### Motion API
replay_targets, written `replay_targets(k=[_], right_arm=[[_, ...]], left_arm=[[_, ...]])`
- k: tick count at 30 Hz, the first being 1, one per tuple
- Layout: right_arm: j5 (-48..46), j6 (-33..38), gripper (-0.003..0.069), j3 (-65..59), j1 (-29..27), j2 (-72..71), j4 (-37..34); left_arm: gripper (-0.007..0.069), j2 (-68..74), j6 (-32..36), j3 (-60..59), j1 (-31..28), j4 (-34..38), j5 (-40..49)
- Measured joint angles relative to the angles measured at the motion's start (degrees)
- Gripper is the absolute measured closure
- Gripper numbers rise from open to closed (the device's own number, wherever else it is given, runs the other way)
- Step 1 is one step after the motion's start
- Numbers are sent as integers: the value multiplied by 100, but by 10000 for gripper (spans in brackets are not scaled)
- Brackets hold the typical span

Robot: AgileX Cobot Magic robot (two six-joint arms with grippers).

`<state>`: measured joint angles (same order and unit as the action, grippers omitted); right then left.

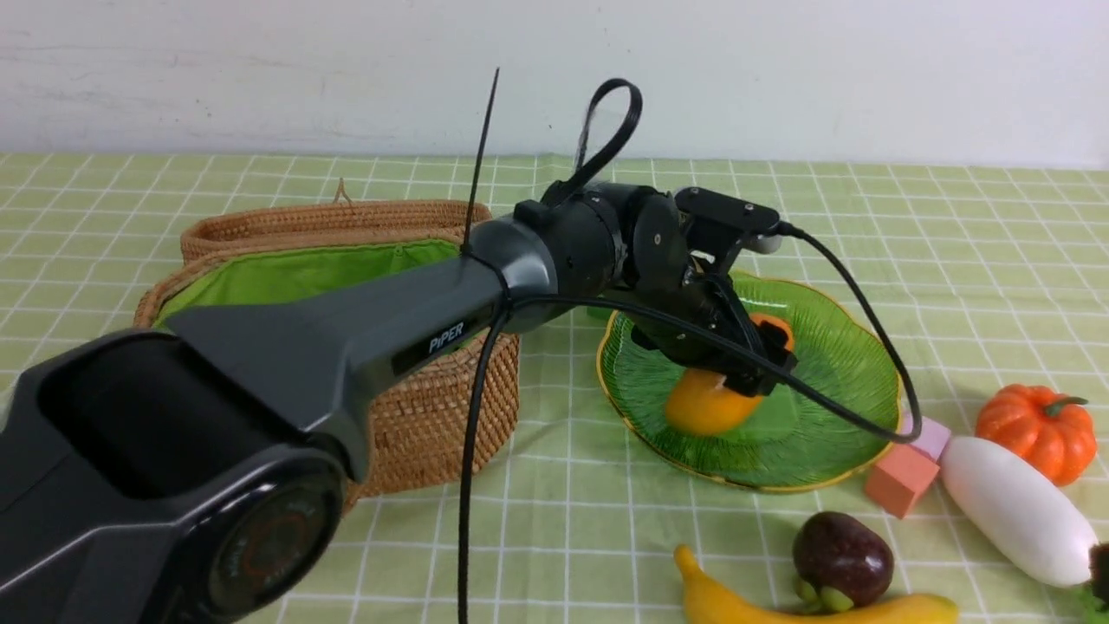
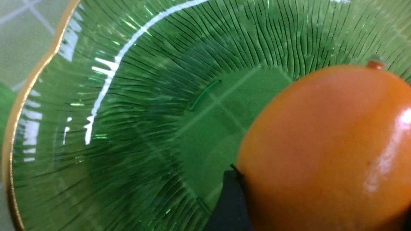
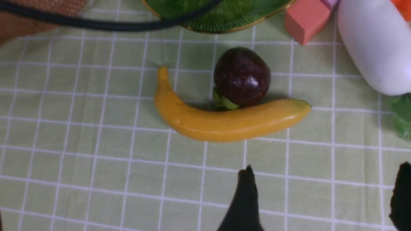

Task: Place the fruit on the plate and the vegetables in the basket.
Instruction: Grab the mango with your left arm and place it on the right plate, then use the right arm to grab a mangosteen and put it into the right plate

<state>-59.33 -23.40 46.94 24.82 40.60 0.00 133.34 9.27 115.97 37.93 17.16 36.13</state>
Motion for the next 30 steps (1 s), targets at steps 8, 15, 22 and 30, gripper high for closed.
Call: replay_targets(k=[8,15,22,30], right_arm=[[447,-664,99,0,0,629,105],[1032,-677,99,0,0,1555,105],[1656,-677,99,0,0,2757,0],[2076,-510,99,0,-80,3836,165]], left_arm=[[-45,-403,-165,11,0,-5,173],[21,-1258,-185,11,0,-655,1260],[216,-2977,-665,18,0,-1944,2706],[559,-5197,-1177,-634,0,-2439,3477]])
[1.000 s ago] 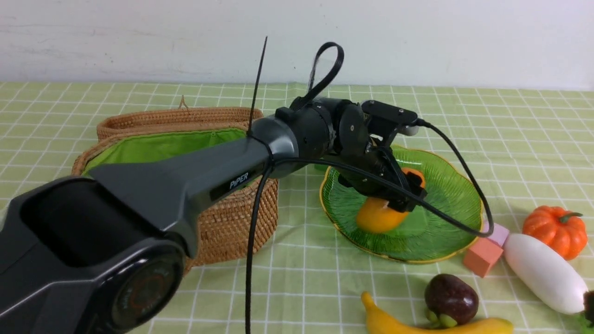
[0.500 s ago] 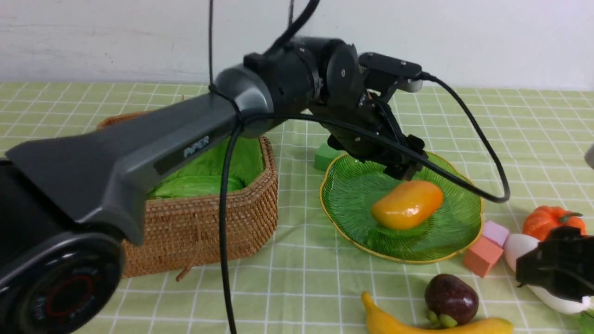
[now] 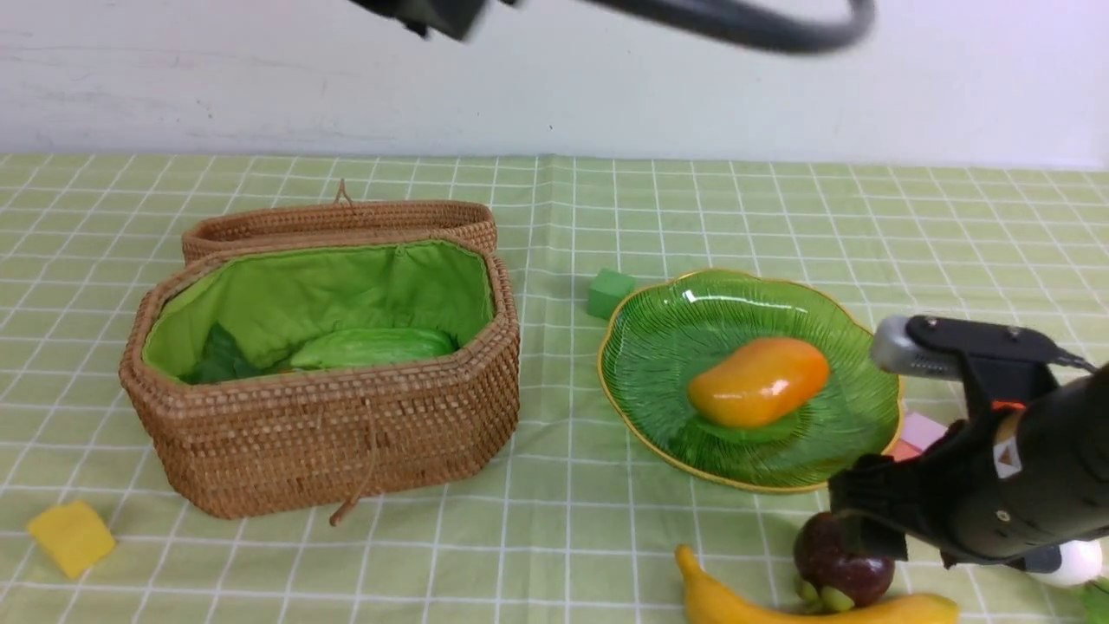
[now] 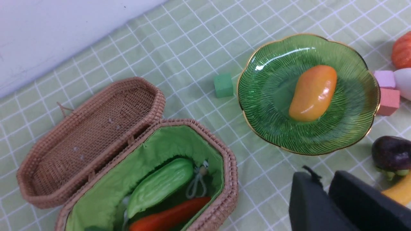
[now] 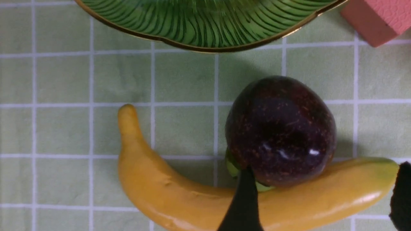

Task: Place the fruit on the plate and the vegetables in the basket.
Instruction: Use the right arm to grab a mangosteen and put it into the right plate

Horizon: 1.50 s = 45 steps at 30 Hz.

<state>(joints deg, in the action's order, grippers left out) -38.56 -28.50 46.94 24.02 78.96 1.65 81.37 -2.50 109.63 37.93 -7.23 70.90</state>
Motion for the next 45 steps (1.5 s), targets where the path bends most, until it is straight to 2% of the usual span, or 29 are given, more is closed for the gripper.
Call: replay_targets(k=[3,7,11,14,16,19,25,29,37,45], right_arm=[[34,13,99,0,-156,217,-12],[177,335,99,0,-327,460,-428],[438,1141,99,0,-340,660,-1312],[591,1412,99,0,-340,741,-1710],[754,1718,99,0,-340,846,-2023],[901,1850,99,0,-340,1032,-2092],[1218,1898,95,52,-340,1412,-2194],[1239,1955,122,64,-340,1479,-2230],[1032,2133,122,40,-351,1298,-2140],[434,2333,122,80,-351,517,-2140]], left_arm=[[638,-684,-128,-705,0,20,0],[638,-1555,-418,-1923,0,22,0],[638,-2234,-926,-3506,0,33,-6],[638,-2442,-1107,-4174,0,118,-89],[638,-2565,-1181,-4806,0,344,-252],[638,-2586,-1167,-5280,0,723,-465],[638,-2586,-773,-5416,0,1328,-697],[638,-2586,-553,-5416,0,1564,-801],[638,-2586,-496,-5416,0,1627,-853],[638,-2586,-494,-5416,0,1641,-877]])
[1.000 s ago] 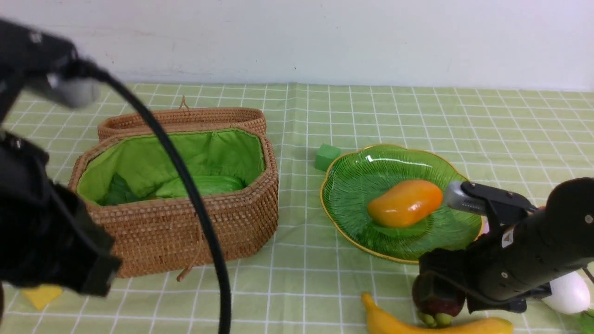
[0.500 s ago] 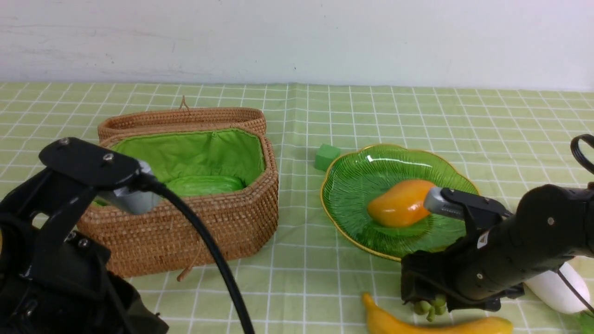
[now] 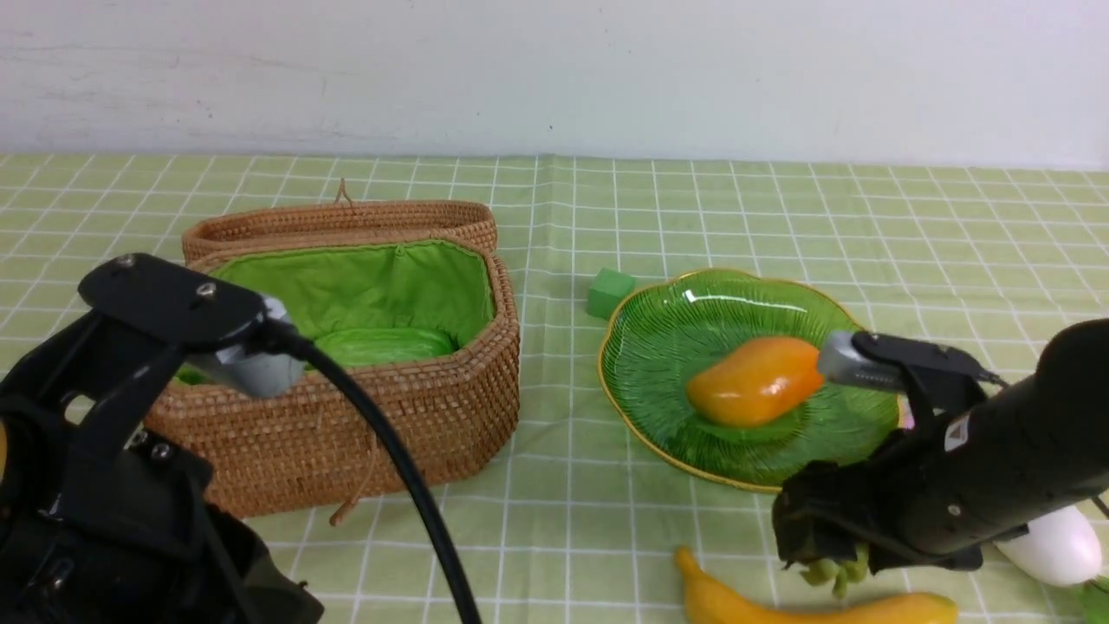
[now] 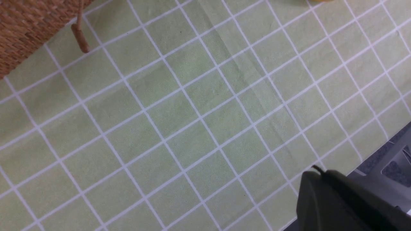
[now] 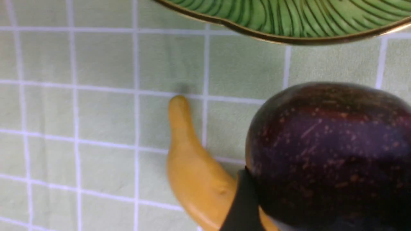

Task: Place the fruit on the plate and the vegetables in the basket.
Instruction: Use the right arm to grab a mangosteen and put it into the right plate

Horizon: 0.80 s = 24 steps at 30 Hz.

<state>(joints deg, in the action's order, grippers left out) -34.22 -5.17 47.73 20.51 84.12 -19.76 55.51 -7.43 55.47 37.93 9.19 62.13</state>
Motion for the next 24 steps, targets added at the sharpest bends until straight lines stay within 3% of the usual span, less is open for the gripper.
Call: replay_targets(k=[5,12,24], right_arm=[[-200,47,122,822,-256,-130,173],[-468,53,122,1909,-635,1022,257],[-672,259,108,2101,-645,1801,194]], left_arm=[[638,0,104,0,0,18,-63],[637,0,130,0,0,39,-80],[634,0,154,0,0,92,-97]])
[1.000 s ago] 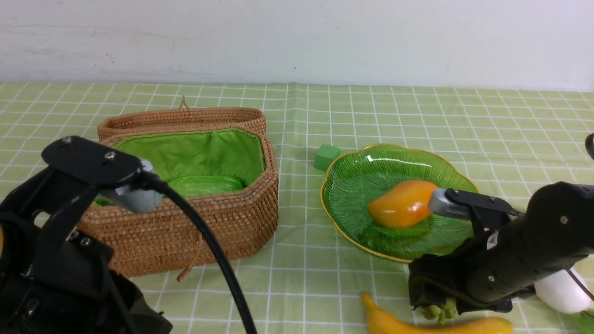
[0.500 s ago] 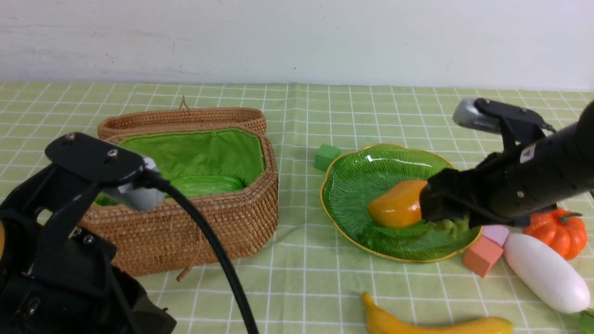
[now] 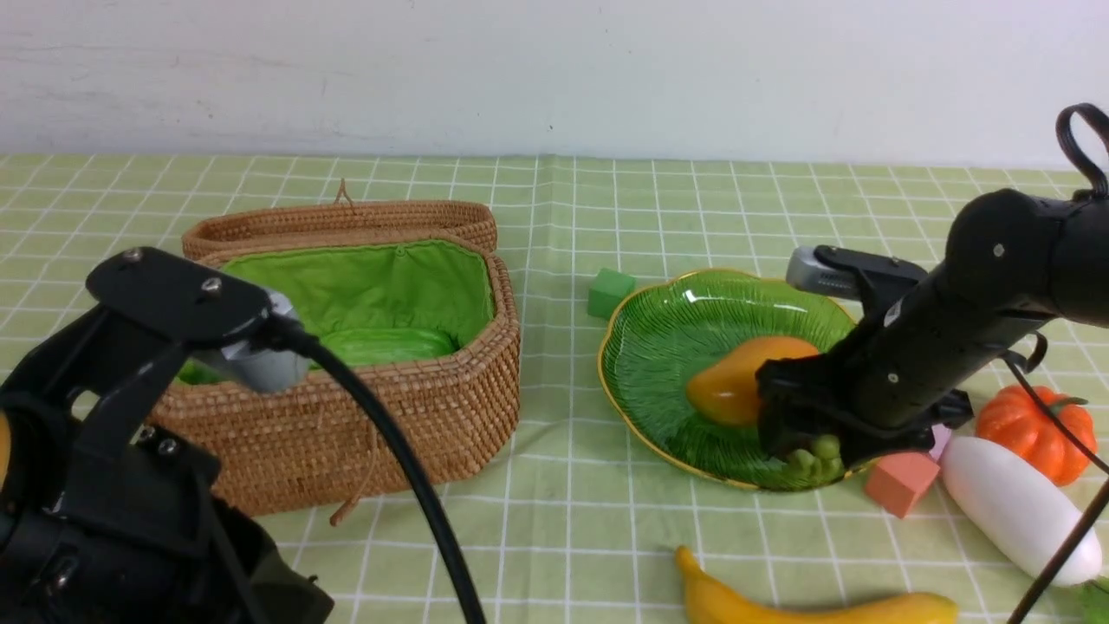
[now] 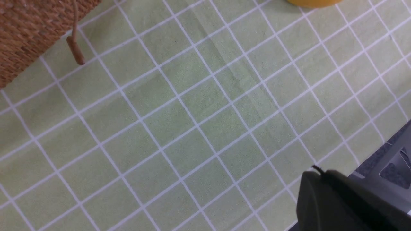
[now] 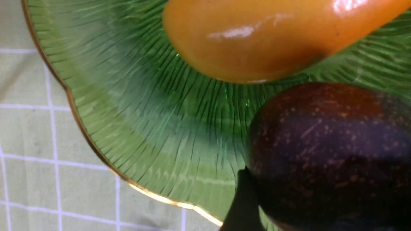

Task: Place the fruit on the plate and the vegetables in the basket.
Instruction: Use the right arm to grab a mangosteen and put it into the right plate, then use the right arm to grab a banana and put it into the right plate

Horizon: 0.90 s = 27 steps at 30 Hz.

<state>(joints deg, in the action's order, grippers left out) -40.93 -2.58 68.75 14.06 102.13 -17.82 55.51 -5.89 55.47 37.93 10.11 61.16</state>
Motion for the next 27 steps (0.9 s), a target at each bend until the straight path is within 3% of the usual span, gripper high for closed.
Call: replay_targets(k=[5,13,14,15,17,18,19,20,21,23,27], right_arm=[[-35,154,-12,0,0,-381,-44],[-337,501,22,6,0,-1168,380],[-602,1055,41,6,12,-1307,413],[-602,1055,41,6,18,-1326,414],[-1225,2354,81,6,142,-1517,412],[-1326,2473,88,1,181,-1546,380],[-1618,3455,113,-46,359,-1627,239],[-1660,3696,120,-71,450,-1642,189],[-1748,4672,143,-262,722,-1658,-47],[-1733,5425,165,-592,1067,-1641,-290],[-1444,5885,179,-1173,1436,-1533,-369]], left_arm=[[632,0,10,0,0,29,19],[627,0,104,0,0,34,63],[627,0,131,0,0,34,108],[627,0,131,0,0,34,108],[626,0,160,0,0,34,175],[626,0,172,0,0,34,191],[624,0,222,0,0,29,209],[623,0,250,0,0,29,209],[620,0,305,0,0,22,215],[619,0,357,0,0,18,215],[616,0,403,0,0,18,228]])
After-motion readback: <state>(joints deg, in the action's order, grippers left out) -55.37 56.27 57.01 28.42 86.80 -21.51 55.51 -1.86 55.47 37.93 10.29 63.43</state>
